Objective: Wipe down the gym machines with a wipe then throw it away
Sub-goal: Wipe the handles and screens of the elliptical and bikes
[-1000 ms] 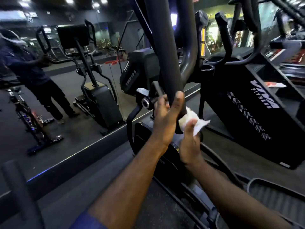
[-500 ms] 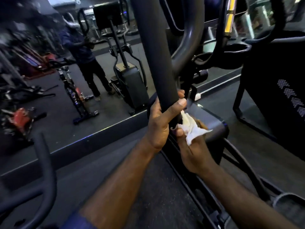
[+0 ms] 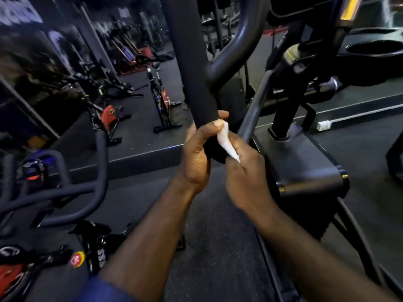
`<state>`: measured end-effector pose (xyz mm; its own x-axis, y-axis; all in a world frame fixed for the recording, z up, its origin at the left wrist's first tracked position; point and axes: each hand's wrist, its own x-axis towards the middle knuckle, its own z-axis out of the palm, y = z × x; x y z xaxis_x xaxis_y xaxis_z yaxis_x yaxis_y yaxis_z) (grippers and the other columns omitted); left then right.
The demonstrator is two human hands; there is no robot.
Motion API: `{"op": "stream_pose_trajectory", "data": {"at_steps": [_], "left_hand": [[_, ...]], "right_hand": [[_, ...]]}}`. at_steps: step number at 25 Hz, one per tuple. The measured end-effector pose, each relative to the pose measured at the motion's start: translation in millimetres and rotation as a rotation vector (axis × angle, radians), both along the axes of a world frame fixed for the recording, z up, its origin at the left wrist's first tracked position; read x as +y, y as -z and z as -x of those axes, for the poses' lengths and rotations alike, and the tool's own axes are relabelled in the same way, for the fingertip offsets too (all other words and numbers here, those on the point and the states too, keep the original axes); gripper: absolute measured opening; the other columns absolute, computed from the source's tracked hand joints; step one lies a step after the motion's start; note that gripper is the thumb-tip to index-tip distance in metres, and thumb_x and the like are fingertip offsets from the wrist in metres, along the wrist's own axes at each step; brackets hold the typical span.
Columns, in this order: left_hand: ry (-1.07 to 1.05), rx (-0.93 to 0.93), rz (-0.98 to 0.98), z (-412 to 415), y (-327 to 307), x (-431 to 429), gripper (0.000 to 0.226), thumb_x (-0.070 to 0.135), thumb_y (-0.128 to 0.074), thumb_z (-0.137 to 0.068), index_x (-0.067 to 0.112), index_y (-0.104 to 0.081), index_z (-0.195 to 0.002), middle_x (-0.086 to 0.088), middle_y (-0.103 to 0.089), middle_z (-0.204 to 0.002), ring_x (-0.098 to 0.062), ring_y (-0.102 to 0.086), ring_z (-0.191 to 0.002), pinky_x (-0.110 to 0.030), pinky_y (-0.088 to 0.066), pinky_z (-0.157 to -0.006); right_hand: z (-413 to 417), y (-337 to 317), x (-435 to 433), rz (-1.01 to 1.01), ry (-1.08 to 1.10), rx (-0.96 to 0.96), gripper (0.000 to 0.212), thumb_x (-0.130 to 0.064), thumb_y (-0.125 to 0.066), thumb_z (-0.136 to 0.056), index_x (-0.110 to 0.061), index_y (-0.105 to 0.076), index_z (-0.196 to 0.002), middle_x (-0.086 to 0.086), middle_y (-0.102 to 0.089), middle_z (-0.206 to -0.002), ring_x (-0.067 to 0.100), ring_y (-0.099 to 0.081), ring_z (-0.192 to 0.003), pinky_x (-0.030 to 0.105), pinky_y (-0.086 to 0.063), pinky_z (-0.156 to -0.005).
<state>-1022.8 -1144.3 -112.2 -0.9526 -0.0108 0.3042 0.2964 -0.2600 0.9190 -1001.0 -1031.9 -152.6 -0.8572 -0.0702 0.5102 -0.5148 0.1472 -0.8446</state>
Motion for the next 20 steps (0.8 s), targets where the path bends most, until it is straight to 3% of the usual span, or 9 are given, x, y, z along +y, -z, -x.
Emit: {"op": "stream_pose_trajectory", "data": {"at_steps": [2, 4, 6, 7, 9, 10, 13, 17, 20], "left_hand": [[0.029, -0.087, -0.034, -1.2, -2.8, -3.1, 0.063, 0.033, -0.074, -0.079, -0.003, -0.060, -0.128, -0.021, -0.065, -0.105, -0.030, -0.062, -0.092, -0.048, -0.048, -0.090], [0.039, -0.136, 0.019, -4.2, -3.3, -4.5, 0.072, 0.036, -0.076, -0.079, -0.007, -0.058, -0.134, -0.025, -0.066, -0.115, -0.038, -0.062, -0.103, -0.055, -0.048, -0.097], [0.023, -0.141, 0.077, -6.5, -5.3, -5.2, 0.069, 0.039, -0.072, -0.079, -0.006, -0.063, -0.130, -0.017, -0.069, -0.112, -0.033, -0.065, -0.103, -0.053, -0.053, -0.095], [0.029, -0.136, 0.079, -7.4, -6.7, -5.9, 0.061, 0.040, -0.071, -0.079, -0.002, -0.066, -0.123, -0.013, -0.070, -0.110, -0.031, -0.065, -0.103, -0.054, -0.053, -0.095], [0.039, -0.122, 0.074, -10.1, -9.1, -6.3, 0.051, 0.039, -0.070, -0.082, 0.001, -0.068, -0.116, -0.013, -0.067, -0.111, -0.034, -0.061, -0.109, -0.061, -0.048, -0.103], [0.029, -0.129, 0.087, -11.6, -10.3, -6.4, 0.053, 0.038, -0.069, -0.084, -0.001, -0.067, -0.120, -0.012, -0.065, -0.109, -0.036, -0.059, -0.109, -0.059, -0.047, -0.101], [0.024, -0.168, 0.163, -14.0, -12.7, -9.3, 0.053, 0.033, -0.064, -0.092, -0.001, -0.060, -0.134, 0.001, -0.066, -0.098, -0.023, -0.064, -0.099, -0.039, -0.054, -0.089], [0.077, -0.153, 0.305, -14.5, -20.9, -22.1, 0.044, 0.034, -0.056, -0.098, 0.028, -0.061, -0.141, 0.013, -0.071, -0.121, -0.016, -0.067, -0.115, -0.046, -0.053, -0.103], [0.120, -0.179, 0.311, -10.2, -23.1, -30.3, 0.051, 0.036, -0.064, -0.094, 0.038, -0.057, -0.145, 0.018, -0.072, -0.121, -0.019, -0.063, -0.119, -0.052, -0.049, -0.097]], "right_hand": [[-20.4, 5.0, -8.4, 0.041, -0.169, -0.019, 0.080, -0.036, -0.059, -0.088, -0.022, -0.031, -0.162, -0.008, -0.046, -0.158, 0.012, -0.040, -0.148, 0.042, -0.034, -0.121], [-19.2, 15.2, 1.7, 0.211, -0.378, -0.073, 0.096, -0.056, -0.063, -0.091, -0.027, -0.013, -0.167, -0.018, -0.024, -0.170, 0.006, -0.018, -0.158, 0.050, -0.015, -0.129], [-0.8, 14.2, 17.2, 0.300, -0.441, -0.146, 0.087, -0.070, -0.060, -0.092, -0.037, -0.024, -0.163, -0.018, -0.031, -0.166, 0.005, -0.022, -0.156, 0.048, -0.019, -0.130], [5.8, 10.0, 21.3, 0.180, -0.375, -0.096, 0.073, -0.069, -0.057, -0.095, -0.045, -0.031, -0.159, -0.021, -0.038, -0.161, 0.007, -0.027, -0.155, 0.051, -0.023, -0.128], [18.1, 11.2, 21.3, -0.083, -0.208, 0.060, 0.050, -0.060, -0.053, -0.099, -0.050, -0.042, -0.147, -0.017, -0.052, -0.147, 0.011, -0.044, -0.145, 0.052, -0.039, -0.119], [22.6, 10.2, 18.4, -0.104, -0.178, 0.074, 0.046, -0.060, -0.053, -0.098, -0.043, -0.049, -0.141, -0.010, -0.060, -0.135, 0.010, -0.055, -0.132, 0.046, -0.049, -0.108], [30.7, 4.9, 4.9, -0.053, -0.165, 0.092, 0.045, -0.063, -0.053, -0.097, -0.023, -0.060, -0.117, -0.008, -0.069, -0.099, 0.008, -0.068, -0.091, 0.036, -0.057, -0.074], [45.7, -5.9, 1.8, -0.176, -0.174, 0.201, 0.039, -0.058, -0.059, -0.093, -0.019, -0.066, -0.091, -0.007, -0.068, -0.071, 0.009, -0.068, -0.068, 0.042, -0.053, -0.065], [56.4, -16.8, 1.4, -0.208, -0.270, 0.005, 0.034, -0.053, -0.066, -0.077, -0.021, -0.067, -0.069, -0.004, -0.070, -0.061, 0.010, -0.069, -0.062, 0.039, -0.055, -0.066]]}}
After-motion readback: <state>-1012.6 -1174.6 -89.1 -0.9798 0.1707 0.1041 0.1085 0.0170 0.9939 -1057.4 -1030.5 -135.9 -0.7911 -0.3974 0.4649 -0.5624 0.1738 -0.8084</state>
